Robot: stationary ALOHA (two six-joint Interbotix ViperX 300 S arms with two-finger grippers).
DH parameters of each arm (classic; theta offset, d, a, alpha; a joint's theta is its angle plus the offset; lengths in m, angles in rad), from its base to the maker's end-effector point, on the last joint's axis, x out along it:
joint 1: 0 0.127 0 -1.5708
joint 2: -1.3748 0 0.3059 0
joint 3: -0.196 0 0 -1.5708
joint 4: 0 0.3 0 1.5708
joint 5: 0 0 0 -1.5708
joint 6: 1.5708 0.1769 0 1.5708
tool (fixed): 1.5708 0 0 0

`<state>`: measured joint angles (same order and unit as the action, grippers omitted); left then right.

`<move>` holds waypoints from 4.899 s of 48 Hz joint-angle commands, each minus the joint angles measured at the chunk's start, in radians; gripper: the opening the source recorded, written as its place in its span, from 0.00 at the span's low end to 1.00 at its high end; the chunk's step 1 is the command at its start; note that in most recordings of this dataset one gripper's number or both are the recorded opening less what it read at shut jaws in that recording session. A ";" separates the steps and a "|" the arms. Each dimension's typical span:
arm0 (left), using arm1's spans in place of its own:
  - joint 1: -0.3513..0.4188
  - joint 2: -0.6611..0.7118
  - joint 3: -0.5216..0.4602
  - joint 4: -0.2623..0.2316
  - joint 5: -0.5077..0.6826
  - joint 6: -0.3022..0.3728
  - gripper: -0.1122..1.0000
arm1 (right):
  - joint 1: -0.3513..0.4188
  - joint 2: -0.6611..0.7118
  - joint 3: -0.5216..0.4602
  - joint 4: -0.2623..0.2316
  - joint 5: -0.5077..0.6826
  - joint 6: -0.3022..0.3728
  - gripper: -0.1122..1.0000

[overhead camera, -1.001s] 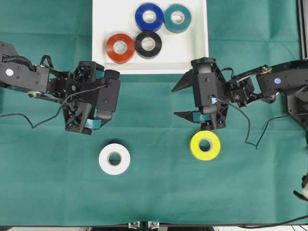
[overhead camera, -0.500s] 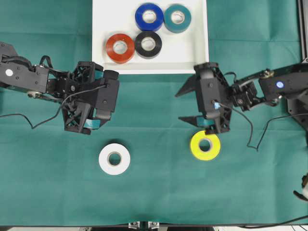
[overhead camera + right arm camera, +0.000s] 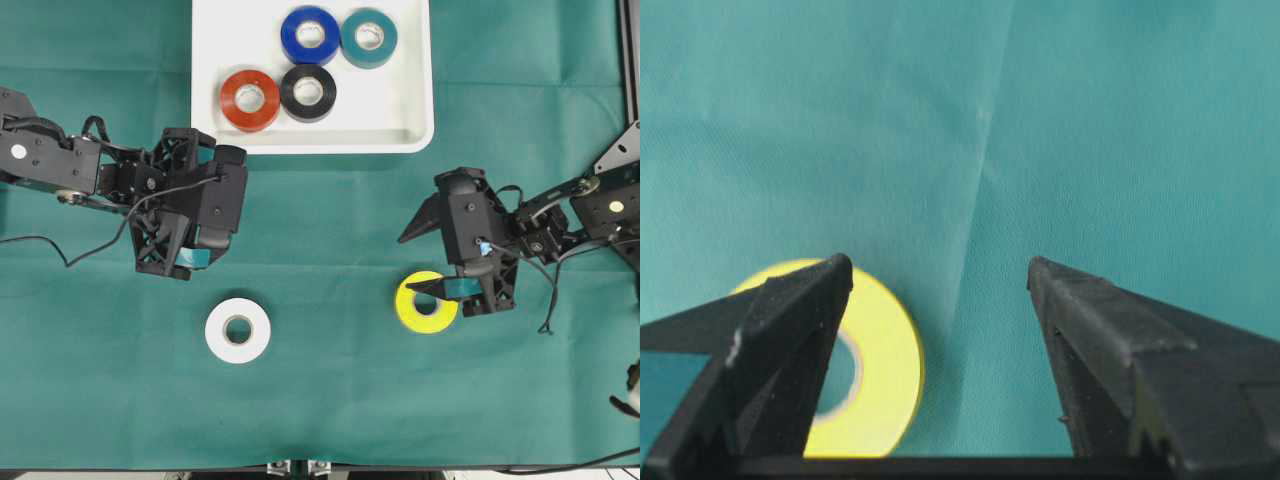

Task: Put the tape alternately from left to right into the white case.
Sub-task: 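Move the right gripper over the yellow tape roll and lower, then close the right gripper on the yellow roll's rim and lift, then carry the yellow roll with the right gripper into the tray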

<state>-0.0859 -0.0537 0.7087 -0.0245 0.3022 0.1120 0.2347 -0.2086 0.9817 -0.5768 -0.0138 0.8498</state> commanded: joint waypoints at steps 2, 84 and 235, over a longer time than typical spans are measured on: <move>-0.003 -0.017 -0.011 -0.003 -0.008 -0.011 0.75 | 0.011 -0.015 0.006 0.003 -0.002 0.028 0.80; -0.005 -0.021 0.009 -0.003 -0.008 -0.072 0.75 | 0.040 0.043 -0.031 0.000 0.012 0.120 0.36; -0.005 -0.018 0.018 -0.003 -0.029 -0.072 0.75 | -0.552 0.138 -0.202 -0.189 0.055 0.087 0.81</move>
<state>-0.0874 -0.0552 0.7378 -0.0261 0.2792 0.0414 -0.3405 -0.0245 0.7885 -0.7624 0.0476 0.9373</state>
